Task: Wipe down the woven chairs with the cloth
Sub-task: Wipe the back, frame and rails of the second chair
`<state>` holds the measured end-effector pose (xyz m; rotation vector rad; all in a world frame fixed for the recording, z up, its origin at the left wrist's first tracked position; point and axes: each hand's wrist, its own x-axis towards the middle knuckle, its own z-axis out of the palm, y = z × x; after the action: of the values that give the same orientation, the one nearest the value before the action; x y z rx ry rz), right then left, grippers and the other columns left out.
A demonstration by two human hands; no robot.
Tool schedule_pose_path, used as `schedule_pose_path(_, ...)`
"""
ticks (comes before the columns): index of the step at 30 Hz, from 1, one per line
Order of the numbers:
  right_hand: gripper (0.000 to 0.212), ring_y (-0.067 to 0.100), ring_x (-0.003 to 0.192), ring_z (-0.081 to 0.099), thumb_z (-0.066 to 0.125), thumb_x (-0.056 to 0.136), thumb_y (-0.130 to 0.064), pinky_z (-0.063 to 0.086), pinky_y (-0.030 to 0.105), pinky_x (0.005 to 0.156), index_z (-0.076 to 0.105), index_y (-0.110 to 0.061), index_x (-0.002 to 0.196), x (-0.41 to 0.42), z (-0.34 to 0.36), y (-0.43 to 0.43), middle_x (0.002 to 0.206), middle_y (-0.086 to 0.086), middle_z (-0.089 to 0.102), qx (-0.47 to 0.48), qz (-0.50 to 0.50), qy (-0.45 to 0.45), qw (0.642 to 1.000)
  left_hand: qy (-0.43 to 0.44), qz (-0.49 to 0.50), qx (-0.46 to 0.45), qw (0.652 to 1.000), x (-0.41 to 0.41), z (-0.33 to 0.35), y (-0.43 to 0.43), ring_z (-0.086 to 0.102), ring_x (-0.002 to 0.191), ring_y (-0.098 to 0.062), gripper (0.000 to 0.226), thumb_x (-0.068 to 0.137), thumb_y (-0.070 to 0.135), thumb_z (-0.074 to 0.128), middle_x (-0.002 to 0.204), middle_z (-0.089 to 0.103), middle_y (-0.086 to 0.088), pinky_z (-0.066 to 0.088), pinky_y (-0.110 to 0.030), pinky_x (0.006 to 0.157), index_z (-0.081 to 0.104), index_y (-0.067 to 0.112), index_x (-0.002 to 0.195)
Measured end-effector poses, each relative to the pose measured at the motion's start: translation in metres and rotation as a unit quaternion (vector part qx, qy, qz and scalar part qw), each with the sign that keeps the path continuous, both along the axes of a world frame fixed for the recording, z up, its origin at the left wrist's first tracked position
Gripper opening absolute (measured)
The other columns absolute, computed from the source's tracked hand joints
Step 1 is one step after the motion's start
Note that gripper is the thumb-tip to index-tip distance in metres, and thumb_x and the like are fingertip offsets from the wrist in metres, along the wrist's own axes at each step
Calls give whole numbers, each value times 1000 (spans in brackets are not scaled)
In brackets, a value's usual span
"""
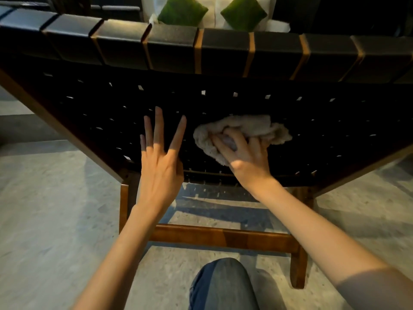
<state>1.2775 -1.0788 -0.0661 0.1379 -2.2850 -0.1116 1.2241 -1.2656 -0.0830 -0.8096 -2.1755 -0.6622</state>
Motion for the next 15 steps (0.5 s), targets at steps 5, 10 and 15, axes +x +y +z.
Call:
schedule_pose_path(5,25,28,65,65,59,86,-13,55,34,56,75,-27,98,-21,-58,4,109,6,61,104,-25,-128,986,-18,-9,-36,999,-1,-14,-8,-7,143,-42,79,84,-9,53,155,-3,-23,9,-61,114,15,16,149)
schedule_pose_path(10,44,34,120,47,28,99,-15,39,44,100,50,-24,136,-34,-102,3,146,4,40,158,-61,-277,946,-27,14,-65,997,-3,-19,-20,-7,144,-37,92,79,-11,58,157,-3,-13,6,-59,115,9,21,150)
schedule_pose_path(15,57,38,102,58,62,78,12,57,41,70,61,-17,127,11,-69,-12,121,15,59,55,86,-165,981,-27,33,-71,997,-3,-16,-31,-2,146,-31,96,78,-13,59,158,4,-7,10,-60,114,7,22,150)
